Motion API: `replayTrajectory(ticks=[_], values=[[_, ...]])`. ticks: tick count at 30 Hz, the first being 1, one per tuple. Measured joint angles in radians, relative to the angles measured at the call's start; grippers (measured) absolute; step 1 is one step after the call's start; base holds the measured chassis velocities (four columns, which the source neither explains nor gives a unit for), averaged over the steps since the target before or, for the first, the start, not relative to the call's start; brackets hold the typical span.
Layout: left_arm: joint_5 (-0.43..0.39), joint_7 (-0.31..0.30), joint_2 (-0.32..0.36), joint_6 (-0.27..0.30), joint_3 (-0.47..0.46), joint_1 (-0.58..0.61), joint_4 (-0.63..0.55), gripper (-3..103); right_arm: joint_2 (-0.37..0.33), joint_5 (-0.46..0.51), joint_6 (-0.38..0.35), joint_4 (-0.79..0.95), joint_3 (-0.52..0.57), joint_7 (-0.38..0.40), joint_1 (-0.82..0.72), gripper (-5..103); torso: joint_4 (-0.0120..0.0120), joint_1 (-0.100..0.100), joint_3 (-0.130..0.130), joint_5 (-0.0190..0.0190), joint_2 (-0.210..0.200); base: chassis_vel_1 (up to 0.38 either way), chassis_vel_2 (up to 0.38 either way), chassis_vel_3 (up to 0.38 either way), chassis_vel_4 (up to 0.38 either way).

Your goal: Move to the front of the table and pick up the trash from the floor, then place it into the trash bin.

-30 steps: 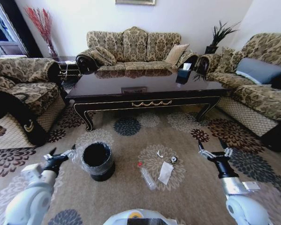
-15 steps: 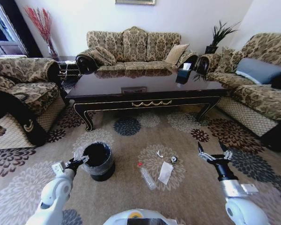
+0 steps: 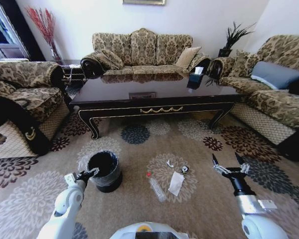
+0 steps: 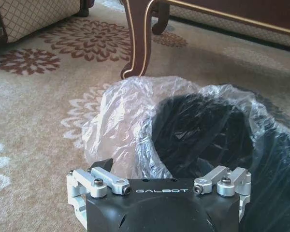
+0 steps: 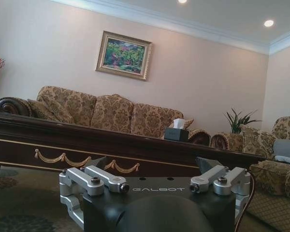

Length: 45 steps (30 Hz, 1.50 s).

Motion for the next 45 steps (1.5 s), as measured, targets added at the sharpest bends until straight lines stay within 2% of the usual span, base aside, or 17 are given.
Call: replayTrajectory(ticks=[2, 4, 8, 11, 13, 14, 16, 19, 22, 23, 25, 27, 34, 38, 42, 44, 45], values=[[0.002, 0.002, -0.001, -0.003, 0.003, -0.003, 0.007, 92, 0.002, -0.002, 0.004, -0.002, 0.000, 0.000, -0.002, 100, 0.0000, 0.000, 0.000, 0.0000, 0.000, 0.000, 0.000, 0.000, 0.000], [0.003, 0.002, -0.002, -0.003, 0.004, -0.004, 0.008, 92, 0.003, -0.003, 0.005, -0.003, 0.001, 0.000, -0.003, 100, 0.0000, 0.000, 0.000, 0.0000, 0.000, 0.000, 0.000, 0.000, 0.000], [0.004, 0.003, -0.002, -0.004, 0.006, -0.005, 0.011, 72, 0.005, -0.003, 0.010, -0.007, 0.001, -0.001, -0.004, 100, 0.0000, 0.000, 0.000, 0.0000, 0.000, 0.000, 0.000, 0.000, 0.000], [0.004, 0.003, -0.001, -0.004, 0.006, -0.005, 0.012, 66, 0.005, -0.003, 0.011, -0.010, 0.001, -0.001, -0.004, 100, 0.0000, 0.000, 0.000, 0.0000, 0.000, 0.000, 0.000, 0.000, 0.000], [0.004, 0.003, 0.002, -0.004, 0.004, -0.005, 0.012, 54, 0.004, -0.003, 0.013, -0.012, 0.001, -0.002, -0.003, 100, -0.0001, 0.000, 0.000, 0.0000, 0.000, 0.000, 0.000, 0.000, 0.000], [0.004, 0.003, 0.002, -0.004, 0.004, -0.005, 0.012, 54, 0.004, -0.003, 0.013, -0.012, 0.001, -0.002, -0.003, 100, -0.0001, 0.000, 0.000, 0.0000, 0.000, 0.000, 0.000, 0.000, 0.000], [0.004, 0.003, 0.006, -0.002, 0.001, -0.001, 0.009, 43, 0.002, -0.003, 0.013, -0.013, 0.001, -0.002, -0.001, 100, 0.0000, 0.000, 0.000, 0.0000, 0.000, 0.000, 0.000, 0.000, 0.000], [0.010, 0.003, 0.012, 0.006, -0.004, 0.005, 0.007, 32, -0.001, -0.002, 0.013, -0.013, 0.001, -0.002, 0.001, 100, -0.0001, 0.000, 0.000, 0.0003, 0.000, 0.000, 0.000, 0.000, 0.000], [0.018, 0.003, 0.013, 0.011, -0.005, 0.010, 0.007, 27, -0.002, -0.002, 0.013, -0.014, 0.001, -0.002, 0.001, 100, -0.0001, 0.000, 0.000, 0.0003, 0.000, 0.000, 0.000, 0.000, 0.000], [0.024, 0.004, 0.013, 0.015, -0.006, 0.016, 0.008, 16, -0.003, -0.002, 0.013, -0.017, 0.001, -0.001, 0.002, 100, 0.0000, 0.000, 0.000, 0.0002, 0.000, 0.000, 0.000, 0.000, 0.000], [0.026, 0.003, 0.013, 0.017, -0.008, 0.019, 0.008, 16, -0.005, -0.002, 0.013, -0.019, 0.001, -0.001, 0.003, 100, -0.0001, 0.000, 0.000, 0.0003, 0.000, 0.000, 0.000, 0.000, 0.000], [0.030, 0.002, 0.013, 0.019, -0.015, 0.027, 0.004, 6, -0.007, -0.002, 0.013, -0.023, 0.000, -0.001, 0.003, 100, -0.0001, 0.000, 0.000, 0.0004, 0.000, 0.000, 0.000, 0.000, 0.000], [0.024, -0.008, 0.023, 0.032, -0.064, 0.065, -0.054, 3, -0.025, 0.007, 0.010, -0.059, -0.017, 0.006, 0.026, 100, -0.0002, 0.000, 0.000, -0.0012, 0.000, 0.000, 0.000, 0.000, 0.000], [-0.001, -0.021, 0.035, 0.043, -0.109, 0.089, -0.114, 3, -0.048, 0.038, -0.008, -0.096, -0.043, 0.026, 0.055, 100, 0.0001, 0.000, 0.000, 0.0001, 0.000, 0.000, 0.000, 0.000, 0.000], [-0.048, -0.023, 0.043, 0.057, -0.190, 0.148, -0.227, 3, -0.101, 0.115, -0.049, -0.166, -0.119, 0.065, 0.126, 100, -0.0002, 0.000, 0.000, 0.0000, 0.000, 0.000, 0.000, 0.000, 0.000], [-0.051, -0.023, 0.042, 0.057, -0.199, 0.156, -0.239, 3, -0.110, 0.124, -0.055, -0.179, -0.133, 0.069, 0.139, 100, 0.0000, 0.000, 0.000, 0.0001, 0.000, 0.000, 0.000, 0.000, 0.000], [-0.056, -0.021, 0.034, 0.058, -0.228, 0.187, -0.279, 3, -0.134, 0.161, -0.076, -0.220, -0.179, 0.083, 0.184, 100, 0.0001, 0.000, 0.000, 0.0000, 0.000, 0.000, 0.000, 0.000, 0.000]])
